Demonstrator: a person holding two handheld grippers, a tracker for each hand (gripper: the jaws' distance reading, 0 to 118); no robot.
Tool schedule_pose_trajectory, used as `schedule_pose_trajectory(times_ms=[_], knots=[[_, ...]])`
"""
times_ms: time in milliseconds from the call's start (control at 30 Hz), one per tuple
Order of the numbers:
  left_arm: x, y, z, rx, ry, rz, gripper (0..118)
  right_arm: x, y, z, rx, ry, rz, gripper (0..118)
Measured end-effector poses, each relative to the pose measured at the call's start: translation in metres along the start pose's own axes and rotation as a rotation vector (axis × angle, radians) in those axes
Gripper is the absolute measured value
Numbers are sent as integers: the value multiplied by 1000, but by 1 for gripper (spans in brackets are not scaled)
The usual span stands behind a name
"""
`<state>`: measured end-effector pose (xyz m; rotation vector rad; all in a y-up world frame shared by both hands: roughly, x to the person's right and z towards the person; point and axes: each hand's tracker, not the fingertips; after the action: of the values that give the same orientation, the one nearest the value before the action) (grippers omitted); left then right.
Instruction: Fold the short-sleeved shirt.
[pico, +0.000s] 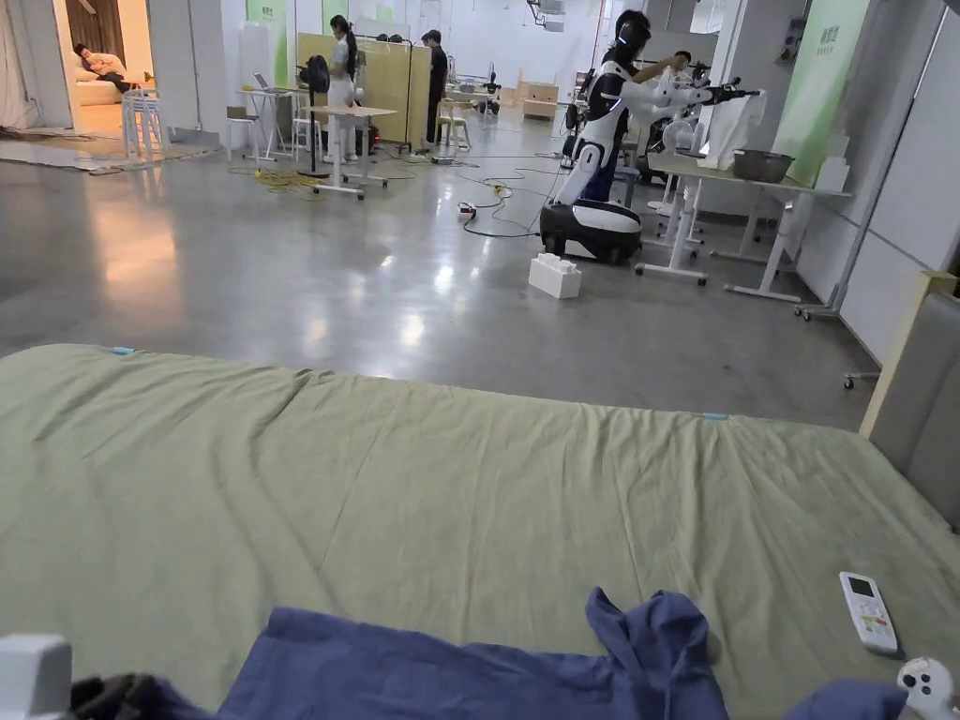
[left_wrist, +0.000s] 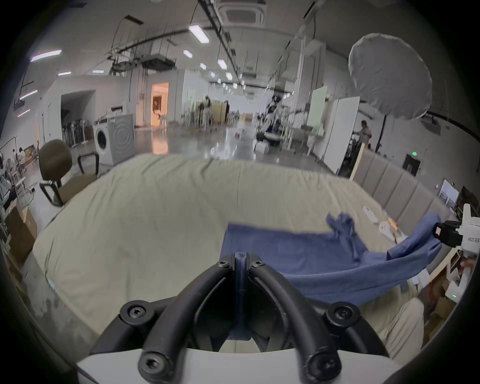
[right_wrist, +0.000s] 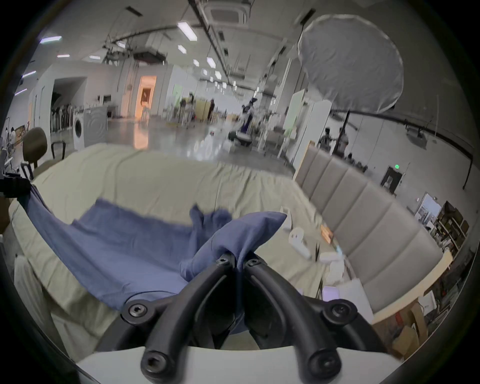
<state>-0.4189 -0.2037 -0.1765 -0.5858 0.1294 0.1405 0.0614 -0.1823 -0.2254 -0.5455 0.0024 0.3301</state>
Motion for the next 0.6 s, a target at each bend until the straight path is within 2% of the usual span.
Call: schedule_pose_trajectory(times_ms=[67,133,167,300,467,600], knots=[[-1,-27,-15,-87,13,-3,7,-6,-29,-11,-57,22,1,5],[-2,-51,-33,-191,23,6,7,-13,-57,-28,-188,63,-62,5],[-3,-62,-44,-240,26,11,7,-16,-67,-36,-208,47,-41,5],[-4,-99,-84,-400,47,-2,7,-25,-104,-66,-316,64,-47,5],[1,-121,-117,-492,68,-15,7,-33,-133,-95,-404,68,-34,6],[6,-129,-122,-502,76,-28,8,-41,-141,-108,-442,69,-34,19]])
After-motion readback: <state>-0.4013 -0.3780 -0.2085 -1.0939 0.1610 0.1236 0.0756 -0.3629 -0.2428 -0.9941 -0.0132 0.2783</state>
